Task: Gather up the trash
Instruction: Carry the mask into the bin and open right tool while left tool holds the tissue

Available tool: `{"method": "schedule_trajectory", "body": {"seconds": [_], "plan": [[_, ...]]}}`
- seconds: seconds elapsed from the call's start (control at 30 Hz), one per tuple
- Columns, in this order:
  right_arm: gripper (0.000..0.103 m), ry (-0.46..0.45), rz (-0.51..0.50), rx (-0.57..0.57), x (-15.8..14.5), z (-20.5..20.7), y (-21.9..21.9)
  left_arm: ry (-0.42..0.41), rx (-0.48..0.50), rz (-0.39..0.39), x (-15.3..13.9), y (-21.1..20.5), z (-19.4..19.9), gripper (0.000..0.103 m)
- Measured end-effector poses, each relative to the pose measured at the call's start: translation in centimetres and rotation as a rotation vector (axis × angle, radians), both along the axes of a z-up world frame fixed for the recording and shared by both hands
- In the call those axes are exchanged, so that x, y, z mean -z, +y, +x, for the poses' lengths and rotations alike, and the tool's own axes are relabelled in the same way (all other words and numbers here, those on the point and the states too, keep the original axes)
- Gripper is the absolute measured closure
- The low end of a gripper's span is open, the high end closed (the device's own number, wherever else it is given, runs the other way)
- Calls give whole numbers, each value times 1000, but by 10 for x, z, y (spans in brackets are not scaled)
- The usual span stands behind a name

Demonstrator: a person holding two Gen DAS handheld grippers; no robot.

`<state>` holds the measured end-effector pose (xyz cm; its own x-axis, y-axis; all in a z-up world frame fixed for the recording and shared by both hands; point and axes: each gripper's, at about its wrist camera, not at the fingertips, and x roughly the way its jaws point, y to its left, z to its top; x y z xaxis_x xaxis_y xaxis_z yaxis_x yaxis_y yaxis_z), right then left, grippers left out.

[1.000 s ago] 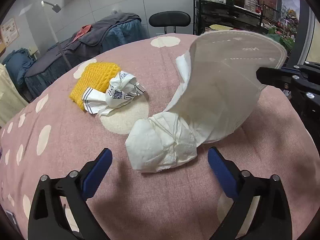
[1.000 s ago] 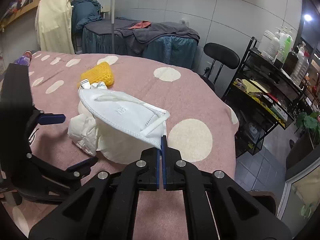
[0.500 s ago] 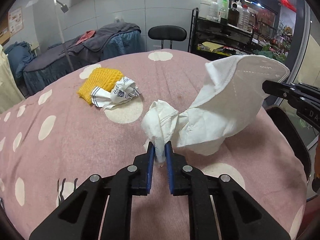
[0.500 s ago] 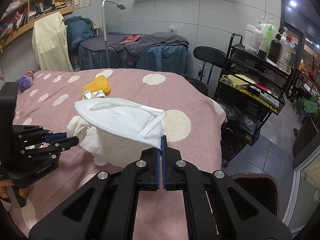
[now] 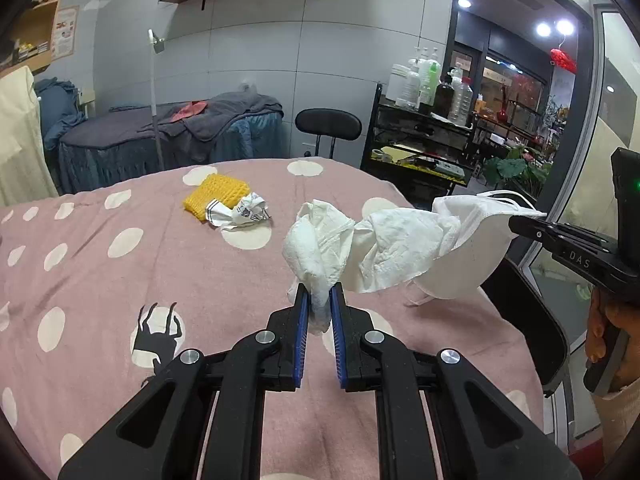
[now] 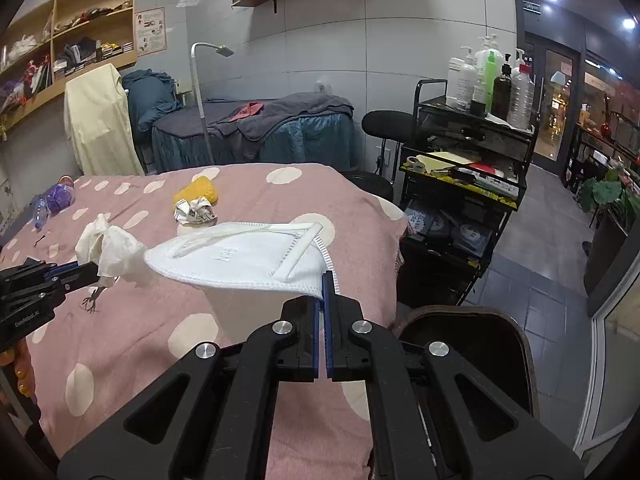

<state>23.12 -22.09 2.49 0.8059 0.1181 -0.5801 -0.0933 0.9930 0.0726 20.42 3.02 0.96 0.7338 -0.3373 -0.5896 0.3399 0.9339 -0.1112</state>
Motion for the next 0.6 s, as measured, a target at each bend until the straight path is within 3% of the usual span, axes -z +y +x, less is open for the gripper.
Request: {"method": "schedule_trajectory", "body": {"seconds": [0.3,0.6], "plan": [[100,-4,44,75,0,-41,-40,-43,43,-25,-8,-27,-28,91],[100,29,60,219,15,-70,-102,-61,103,-57,-13,-57,-41,91]]}}
